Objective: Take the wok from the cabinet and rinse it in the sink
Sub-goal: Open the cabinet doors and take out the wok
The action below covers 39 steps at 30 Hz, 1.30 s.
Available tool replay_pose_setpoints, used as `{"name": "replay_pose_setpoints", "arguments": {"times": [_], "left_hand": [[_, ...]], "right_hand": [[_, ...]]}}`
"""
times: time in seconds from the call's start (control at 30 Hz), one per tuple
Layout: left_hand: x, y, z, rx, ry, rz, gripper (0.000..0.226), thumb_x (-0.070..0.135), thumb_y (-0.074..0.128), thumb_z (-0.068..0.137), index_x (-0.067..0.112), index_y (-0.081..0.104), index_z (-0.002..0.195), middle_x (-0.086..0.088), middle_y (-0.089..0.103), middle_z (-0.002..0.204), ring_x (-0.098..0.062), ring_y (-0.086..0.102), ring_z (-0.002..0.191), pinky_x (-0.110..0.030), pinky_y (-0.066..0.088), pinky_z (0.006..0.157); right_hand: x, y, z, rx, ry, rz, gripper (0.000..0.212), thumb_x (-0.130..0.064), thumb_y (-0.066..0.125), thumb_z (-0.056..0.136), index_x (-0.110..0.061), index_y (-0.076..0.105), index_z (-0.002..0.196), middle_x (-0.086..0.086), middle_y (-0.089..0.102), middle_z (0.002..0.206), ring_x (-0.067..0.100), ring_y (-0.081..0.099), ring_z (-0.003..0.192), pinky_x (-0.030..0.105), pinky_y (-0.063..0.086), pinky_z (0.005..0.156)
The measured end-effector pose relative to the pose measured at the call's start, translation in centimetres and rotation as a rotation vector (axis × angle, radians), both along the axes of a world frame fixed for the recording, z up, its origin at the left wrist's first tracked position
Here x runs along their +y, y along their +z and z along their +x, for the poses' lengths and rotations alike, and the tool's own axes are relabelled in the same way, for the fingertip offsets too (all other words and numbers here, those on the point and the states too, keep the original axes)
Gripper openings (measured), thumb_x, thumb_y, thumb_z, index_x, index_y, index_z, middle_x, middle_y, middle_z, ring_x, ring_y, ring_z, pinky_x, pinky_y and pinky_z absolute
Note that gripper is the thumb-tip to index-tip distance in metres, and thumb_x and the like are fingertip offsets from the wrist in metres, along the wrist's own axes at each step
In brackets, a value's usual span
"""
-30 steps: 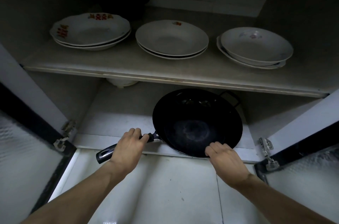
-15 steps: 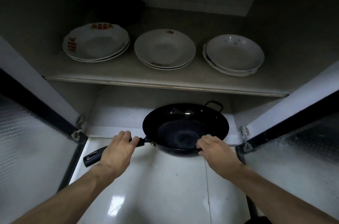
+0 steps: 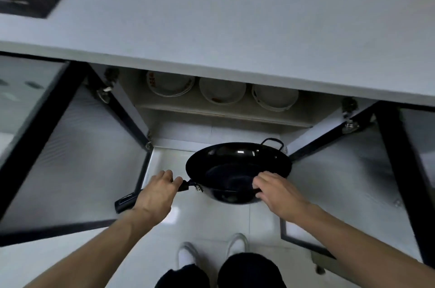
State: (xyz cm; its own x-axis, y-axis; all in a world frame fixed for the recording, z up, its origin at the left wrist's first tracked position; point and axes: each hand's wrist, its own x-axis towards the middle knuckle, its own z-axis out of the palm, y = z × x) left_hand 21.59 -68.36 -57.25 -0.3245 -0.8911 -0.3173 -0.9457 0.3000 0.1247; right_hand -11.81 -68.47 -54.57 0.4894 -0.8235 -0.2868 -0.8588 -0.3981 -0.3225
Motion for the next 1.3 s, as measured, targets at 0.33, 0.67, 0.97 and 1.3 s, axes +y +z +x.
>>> {"name": "replay_pose_setpoints", "arguments": {"times": [0.33, 0.67, 0.97, 1.3], "left_hand": [[9.8, 19.0, 0.1, 0.025, 0.121, -0.016, 0.047, -0.005, 0.055, 0.073, 0.017, 0.054, 0.115, -0.008, 0.051, 0.101, -0.028, 0.049, 0.093, -0.035, 0.042, 0.077], [18.5, 30.1, -0.9, -0.009, 0.19, -0.176, 0.034, -0.005, 0.058, 0.071, 0.015, 0.062, 0.098, -0.006, 0.057, 0.077, -0.029, 0.051, 0.072, -0.037, 0.044, 0.063], [18.6, 35.9, -0.1, -0.026, 0.184, -0.355, 0.04, -0.003, 0.066, 0.069, 0.02, 0.058, 0.101, -0.003, 0.056, 0.079, -0.025, 0.05, 0.072, -0.034, 0.043, 0.063], [10.0, 39.8, 4.3, 0.025, 0.145, -0.54, 0.042, -0.006, 0.063, 0.068, 0.016, 0.057, 0.104, -0.005, 0.056, 0.087, -0.026, 0.047, 0.075, -0.034, 0.041, 0.064]], "right_hand": [[7.2, 18.3, 1.5, -0.008, 0.067, -0.015, 0.012, -0.022, 0.063, 0.091, -0.018, 0.055, 0.099, -0.004, 0.056, 0.098, 0.013, 0.049, 0.091, 0.021, 0.036, 0.077], [12.5, 28.1, -0.1, -0.106, 0.197, -0.146, 0.025, -0.022, 0.066, 0.087, -0.027, 0.042, 0.087, -0.011, 0.045, 0.088, 0.013, 0.049, 0.085, 0.022, 0.033, 0.074], [11.9, 33.9, 0.1, -0.161, 0.246, -0.338, 0.017, -0.019, 0.068, 0.085, -0.019, 0.053, 0.09, -0.004, 0.055, 0.089, 0.016, 0.05, 0.082, 0.025, 0.04, 0.071], [5.5, 39.5, 3.8, -0.151, 0.231, -0.554, 0.03, -0.015, 0.078, 0.074, -0.021, 0.05, 0.084, -0.005, 0.051, 0.082, 0.017, 0.048, 0.075, 0.03, 0.046, 0.061]]}}
